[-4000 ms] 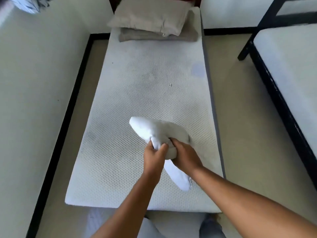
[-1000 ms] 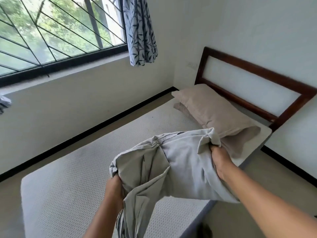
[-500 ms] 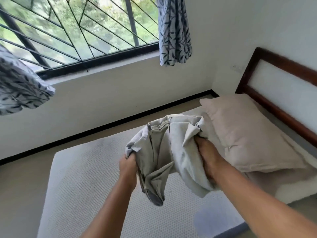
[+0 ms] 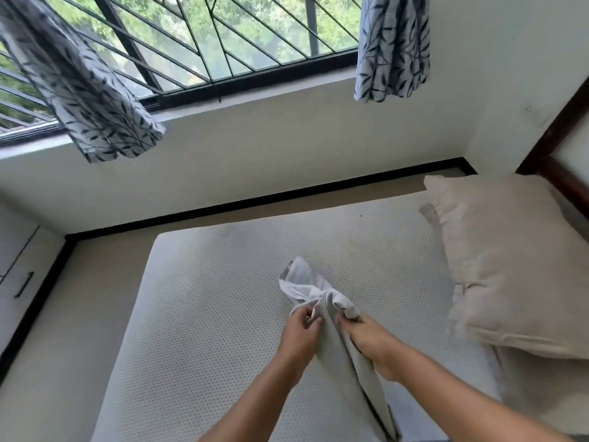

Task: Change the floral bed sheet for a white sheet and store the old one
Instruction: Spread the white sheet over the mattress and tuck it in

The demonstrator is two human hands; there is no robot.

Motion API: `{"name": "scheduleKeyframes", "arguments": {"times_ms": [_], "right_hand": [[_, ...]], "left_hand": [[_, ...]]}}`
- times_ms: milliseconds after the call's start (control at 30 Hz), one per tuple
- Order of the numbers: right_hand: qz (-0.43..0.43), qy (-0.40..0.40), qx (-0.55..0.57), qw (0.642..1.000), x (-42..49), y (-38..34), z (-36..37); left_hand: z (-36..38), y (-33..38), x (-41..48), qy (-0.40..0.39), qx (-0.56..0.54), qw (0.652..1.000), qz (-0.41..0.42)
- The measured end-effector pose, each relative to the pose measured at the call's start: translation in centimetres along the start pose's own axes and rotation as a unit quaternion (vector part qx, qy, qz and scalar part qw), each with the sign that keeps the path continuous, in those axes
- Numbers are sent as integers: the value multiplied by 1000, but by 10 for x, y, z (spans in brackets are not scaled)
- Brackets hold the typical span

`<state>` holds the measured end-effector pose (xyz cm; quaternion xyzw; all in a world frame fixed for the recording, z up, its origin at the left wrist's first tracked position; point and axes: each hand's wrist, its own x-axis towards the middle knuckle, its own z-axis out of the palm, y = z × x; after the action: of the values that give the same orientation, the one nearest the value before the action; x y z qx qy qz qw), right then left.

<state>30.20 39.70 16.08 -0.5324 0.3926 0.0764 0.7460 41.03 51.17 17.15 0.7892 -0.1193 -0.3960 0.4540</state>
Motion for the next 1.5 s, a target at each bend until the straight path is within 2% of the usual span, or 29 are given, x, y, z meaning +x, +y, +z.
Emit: {"name": "scheduleKeyframes", "arguments": {"times_ms": [67, 133, 200, 267, 333, 400, 433, 467, 533, 633, 700, 767, 833, 900, 1000, 1067, 1167, 1233, 1300, 1367, 1433, 1500], "right_hand": [[-1, 5, -29, 1000, 4, 5, -4], [-12, 14, -44, 999, 5, 0, -8], [-9, 63, 6, 998, 8, -9, -18], [5, 129, 116, 985, 19, -18, -34], [15, 187, 207, 960, 32, -27, -53], [29, 186, 242, 952, 43, -38, -67], [30, 173, 251, 952, 46, -46, -69], [23, 157, 264, 951, 46, -53, -69], [10, 125, 313, 941, 45, -69, -69], [-40, 83, 361, 928, 40, -90, -74], [-107, 63, 389, 913, 33, -103, -85], [-146, 46, 449, 880, 23, -115, -101], [-199, 3, 480, 854, 15, -120, -112], [-210, -19, 491, 845, 11, -114, -117], [-170, -11, 479, 861, 17, -87, -125], [-92, 52, 441, 891, 27, -54, -124], [56, 182, 322, 927, 35, 5, -116], [140, 216, 206, 944, 35, 37, -101], [172, 180, 52, 967, 30, 44, -80], [128, 128, -73, 981, 28, 40, -58], [116, 53, -56, 990, 29, 33, -31], [148, -19, 28, 988, 28, 28, -5]], "left_hand": [[-6, -9, 1, 48, -19, 997, -55], [-14, -13, 0, 76, -120, 983, -118], [-23, -19, 2, 119, -218, 954, -169], [-39, -26, 0, 111, -255, 940, -195], [-58, -35, -3, 36, -220, 951, -214], [-72, -47, -8, -39, -96, 965, -239], [-76, -53, -9, -57, -24, 967, -248], [-79, -58, -7, -36, 21, 968, -249], [-84, -57, 3, 37, 15, 972, -230], [-102, -26, 28, 118, -201, 957, -174], [-123, 9, 44, 150, -334, 925, -101], [-143, 46, 50, 154, -467, 870, -33], [-157, 80, 45, 129, -548, 826, 31], [-158, 98, 37, 97, -575, 809, 77], [-140, 93, 30, 87, -583, 806, 56], [-126, 75, 27, 86, -578, 812, 12], [-98, 42, 24, 51, -518, 851, -68], [-72, 23, 20, 40, -470, 873, -125], [-49, 5, 17, 38, -428, 889, -159], [-30, -6, 10, 18, -398, 899, -183], [-17, -12, 1, -22, -368, 908, -197], [-8, -15, -9, -55, -338, 918, -199]]}}
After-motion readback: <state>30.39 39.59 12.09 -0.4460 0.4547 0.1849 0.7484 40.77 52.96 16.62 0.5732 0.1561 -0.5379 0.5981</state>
